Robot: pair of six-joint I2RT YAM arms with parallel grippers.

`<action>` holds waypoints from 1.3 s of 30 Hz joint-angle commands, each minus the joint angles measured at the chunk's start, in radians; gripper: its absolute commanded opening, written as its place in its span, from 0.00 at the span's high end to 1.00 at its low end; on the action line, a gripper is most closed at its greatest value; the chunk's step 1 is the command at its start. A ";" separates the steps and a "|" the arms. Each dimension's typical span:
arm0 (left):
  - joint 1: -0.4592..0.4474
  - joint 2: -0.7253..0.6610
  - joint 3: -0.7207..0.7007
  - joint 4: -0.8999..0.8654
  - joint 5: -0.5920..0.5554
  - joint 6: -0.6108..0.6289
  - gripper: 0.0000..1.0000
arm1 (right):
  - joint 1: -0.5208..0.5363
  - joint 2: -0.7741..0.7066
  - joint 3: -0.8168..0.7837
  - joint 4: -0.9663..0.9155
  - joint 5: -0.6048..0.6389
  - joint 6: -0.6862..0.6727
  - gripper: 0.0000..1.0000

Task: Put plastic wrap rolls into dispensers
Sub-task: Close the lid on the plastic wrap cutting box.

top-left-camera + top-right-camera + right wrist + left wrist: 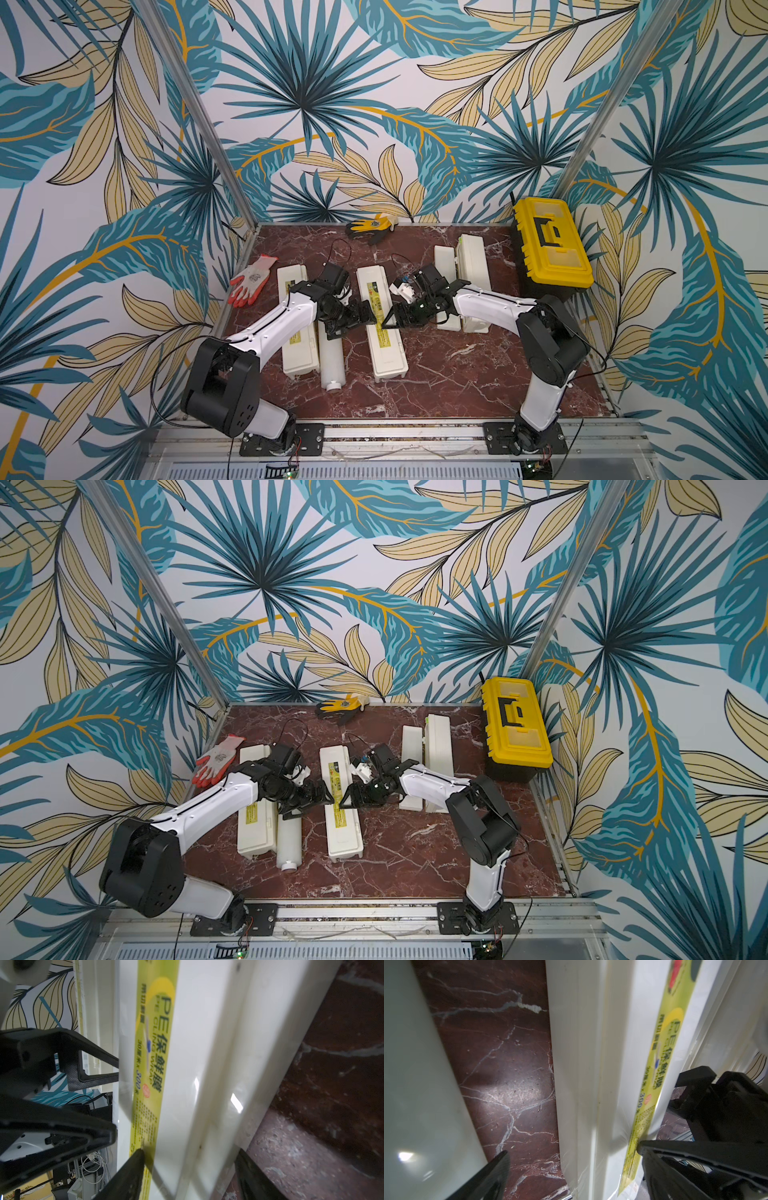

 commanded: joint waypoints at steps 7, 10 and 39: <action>-0.040 0.064 -0.077 0.106 0.001 -0.081 0.10 | 0.000 0.075 -0.050 -0.030 0.082 0.037 0.34; -0.047 0.084 -0.140 0.170 0.011 -0.138 0.15 | 0.000 0.076 -0.079 -0.014 0.078 0.046 0.34; -0.060 -0.042 -0.318 0.171 0.031 -0.130 0.18 | 0.000 0.125 -0.110 -0.052 0.067 0.055 0.37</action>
